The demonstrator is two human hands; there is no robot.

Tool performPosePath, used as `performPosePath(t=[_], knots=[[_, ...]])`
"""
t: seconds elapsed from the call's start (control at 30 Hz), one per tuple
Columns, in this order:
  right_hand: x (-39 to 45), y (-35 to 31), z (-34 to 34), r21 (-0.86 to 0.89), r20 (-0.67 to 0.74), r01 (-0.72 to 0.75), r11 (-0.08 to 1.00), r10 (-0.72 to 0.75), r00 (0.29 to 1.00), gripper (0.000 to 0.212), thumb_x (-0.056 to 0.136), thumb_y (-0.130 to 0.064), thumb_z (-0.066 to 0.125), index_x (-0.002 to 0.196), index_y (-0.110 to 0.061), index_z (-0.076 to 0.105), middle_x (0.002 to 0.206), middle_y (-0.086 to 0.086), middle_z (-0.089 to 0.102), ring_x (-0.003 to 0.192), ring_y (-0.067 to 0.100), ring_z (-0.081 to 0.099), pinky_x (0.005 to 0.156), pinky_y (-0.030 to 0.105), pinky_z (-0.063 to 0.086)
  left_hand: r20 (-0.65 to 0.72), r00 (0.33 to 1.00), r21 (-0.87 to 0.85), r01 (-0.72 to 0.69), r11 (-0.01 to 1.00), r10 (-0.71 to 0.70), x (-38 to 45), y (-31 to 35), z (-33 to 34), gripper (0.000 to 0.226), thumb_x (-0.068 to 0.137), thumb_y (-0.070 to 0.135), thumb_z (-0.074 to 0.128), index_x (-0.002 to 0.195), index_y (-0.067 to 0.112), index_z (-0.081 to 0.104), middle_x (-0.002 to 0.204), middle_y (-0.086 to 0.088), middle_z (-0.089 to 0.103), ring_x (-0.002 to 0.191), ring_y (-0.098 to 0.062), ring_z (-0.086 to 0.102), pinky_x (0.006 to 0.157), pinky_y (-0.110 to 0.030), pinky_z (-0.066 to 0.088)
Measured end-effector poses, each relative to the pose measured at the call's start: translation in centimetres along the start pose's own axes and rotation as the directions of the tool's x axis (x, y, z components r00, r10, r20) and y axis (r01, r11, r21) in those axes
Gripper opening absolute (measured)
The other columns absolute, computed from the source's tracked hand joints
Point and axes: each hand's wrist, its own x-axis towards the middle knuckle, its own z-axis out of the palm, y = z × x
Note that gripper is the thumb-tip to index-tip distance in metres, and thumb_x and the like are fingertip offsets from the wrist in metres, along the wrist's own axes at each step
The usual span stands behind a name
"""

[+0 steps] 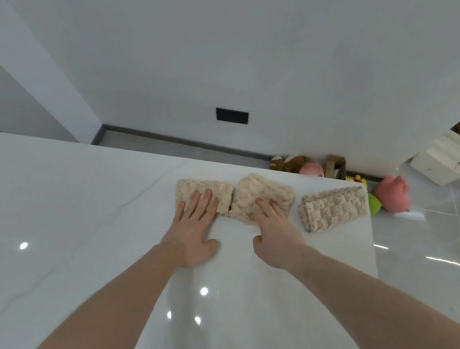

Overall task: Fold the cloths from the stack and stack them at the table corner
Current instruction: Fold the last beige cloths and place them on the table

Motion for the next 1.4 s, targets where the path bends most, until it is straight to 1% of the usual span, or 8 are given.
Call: performPosePath(t=[0.37, 0.7, 0.83, 0.93, 1.07, 1.2, 1.3, 1.4], knots=[[1.0, 1.0, -3.5, -0.007, -0.020, 0.022, 1.000, -0.022, 1.000, 0.056, 0.089, -0.011, 0.050, 0.144, -0.017, 0.047, 0.166, -0.004, 0.024, 0.156, 0.021, 0.015, 0.126, 0.040, 0.023, 0.018, 1.000, -0.088, 0.006, 0.996, -0.005, 3.5, 3.8, -2.2, 0.092, 0.094, 0.040, 0.046, 0.164, 0.026, -0.011, 0.169, 0.008, -0.025, 0.155, -0.015, -0.026, 0.128, -0.045, -0.012], [-5.9, 6.9, -6.0, 0.066, -0.470, -0.033, 0.997, 0.061, 0.880, 0.056, 0.087, -0.011, 0.064, 0.139, -0.030, 0.058, 0.156, -0.009, 0.040, 0.142, 0.021, 0.033, 0.118, 0.039, 0.032, -0.405, 0.913, -0.103, 0.001, 0.995, -0.043, 1.7, 6.4, -4.0, 0.071, 0.082, 0.041, 0.041, 0.150, 0.021, 0.041, 0.160, 0.001, 0.036, 0.147, -0.025, 0.031, 0.121, -0.046, 0.028], [-4.0, 10.0, -7.4, -0.149, -0.242, -0.185, 0.971, 0.145, 0.959, 0.067, 0.097, -0.026, 0.057, 0.159, -0.029, 0.031, 0.166, -0.005, 0.029, 0.150, 0.026, 0.024, 0.124, 0.046, 0.021, -0.455, 0.890, -0.083, -0.076, 0.994, 0.030, 1.2, 7.9, -4.6, 0.064, 0.081, 0.029, 0.053, 0.144, 0.021, 0.046, 0.155, 0.002, 0.040, 0.145, -0.023, 0.034, 0.120, -0.045, 0.029], [-1.7, 11.2, -8.3, -0.203, -0.016, -0.235, 0.950, 0.237, 0.971, 0.066, 0.097, -0.032, 0.054, 0.159, -0.029, 0.032, 0.156, 0.000, 0.047, 0.140, 0.032, 0.041, 0.115, 0.048, 0.033, -0.445, 0.891, -0.039, -0.123, 0.992, 0.092, 1.0, 9.1, -4.8, 0.065, 0.080, 0.025, 0.056, 0.144, 0.023, 0.047, 0.154, 0.003, 0.040, 0.145, -0.023, 0.032, 0.122, -0.044, 0.026], [-1.5, 12.5, -8.8, -0.047, 0.074, -0.373, 0.927, 0.375, 0.924, 0.008, 0.089, -0.033, 0.060, 0.087, -0.025, 0.059, 0.094, -0.001, 0.065, 0.097, 0.024, 0.063, 0.073, 0.030, 0.049, -0.426, 0.895, -0.009, -0.152, 0.988, 0.134, 0.7, 10.2, -4.6, 0.059, 0.079, 0.022, 0.057, 0.139, 0.026, 0.053, 0.152, 0.004, 0.041, 0.143, -0.022, 0.033, 0.121, -0.045, 0.027], [-3.2, 14.0, -10.4, 0.596, 0.090, -0.592, 0.543, 0.687, 0.721, 0.026, 0.084, -0.039, 0.073, 0.093, -0.016, 0.066, 0.090, 0.002, 0.063, 0.084, 0.022, 0.058, 0.073, 0.032, 0.049, -0.387, 0.906, -0.010, -0.193, 0.981, 0.174, 0.5, 11.4, -4.6, 0.056, 0.082, 0.022, 0.055, 0.138, 0.026, 0.055, 0.152, 0.005, 0.040, 0.144, -0.020, 0.031, 0.122, -0.041, 0.024], [-3.5, 14.2, -10.5, 0.898, 0.241, -0.434, 0.074, 0.742, 0.626, 0.028, 0.083, -0.028, 0.082, 0.100, -0.011, 0.066, 0.083, 0.002, 0.060, 0.068, 0.015, 0.053, 0.058, 0.028, 0.044, -0.336, 0.915, -0.042, -0.249, 0.968, 0.221, 0.8, 13.6, -4.4, 0.060, 0.083, 0.021, 0.054, 0.143, 0.028, 0.052, 0.156, 0.006, 0.036, 0.147, -0.018, 0.027, 0.124, -0.040, 0.020], [-2.7, 12.6, -8.9, 0.940, 0.326, -0.289, -0.181, 0.728, 0.604, 0.027, 0.090, -0.020, 0.078, 0.111, -0.010, 0.064, 0.093, 0.006, 0.066, 0.072, 0.014, 0.064, 0.050, 0.024, 0.060, -0.295, 0.914, -0.024, -0.299, 0.954, 0.279, 1.8, 16.4, -3.9, 0.064, 0.085, 0.020, 0.054, 0.147, 0.031, 0.045, 0.161, 0.006, 0.032, 0.149, -0.019, 0.026, 0.125, -0.040, 0.016]])
